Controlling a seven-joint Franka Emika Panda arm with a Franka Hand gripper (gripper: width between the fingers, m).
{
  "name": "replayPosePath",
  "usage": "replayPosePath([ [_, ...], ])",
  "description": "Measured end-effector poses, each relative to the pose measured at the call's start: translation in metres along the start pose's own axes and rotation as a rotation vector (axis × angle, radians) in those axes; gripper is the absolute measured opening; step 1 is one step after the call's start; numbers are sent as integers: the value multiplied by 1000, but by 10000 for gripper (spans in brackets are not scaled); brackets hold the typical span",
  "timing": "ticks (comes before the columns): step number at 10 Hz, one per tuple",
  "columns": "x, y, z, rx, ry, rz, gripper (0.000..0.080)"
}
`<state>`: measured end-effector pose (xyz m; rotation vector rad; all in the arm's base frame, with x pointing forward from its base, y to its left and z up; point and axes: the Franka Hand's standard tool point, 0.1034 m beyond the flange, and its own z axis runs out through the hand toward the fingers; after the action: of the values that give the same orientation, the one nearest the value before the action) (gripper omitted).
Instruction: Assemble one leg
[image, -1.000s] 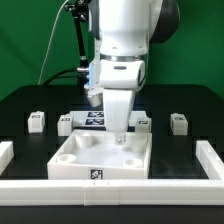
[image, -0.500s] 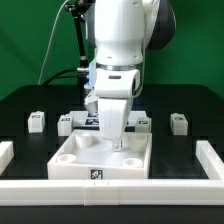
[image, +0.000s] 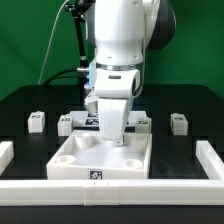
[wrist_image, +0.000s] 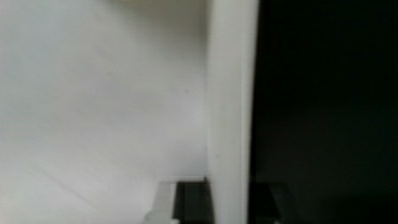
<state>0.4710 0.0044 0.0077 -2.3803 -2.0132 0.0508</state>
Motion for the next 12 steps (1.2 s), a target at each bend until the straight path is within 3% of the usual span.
replayPosePath([
  [8,0,1,0,-1,0,0,60],
  [11,21,17,-2,-15,11,-92,60],
  [12,36,21,-3,2,15,-114,60],
])
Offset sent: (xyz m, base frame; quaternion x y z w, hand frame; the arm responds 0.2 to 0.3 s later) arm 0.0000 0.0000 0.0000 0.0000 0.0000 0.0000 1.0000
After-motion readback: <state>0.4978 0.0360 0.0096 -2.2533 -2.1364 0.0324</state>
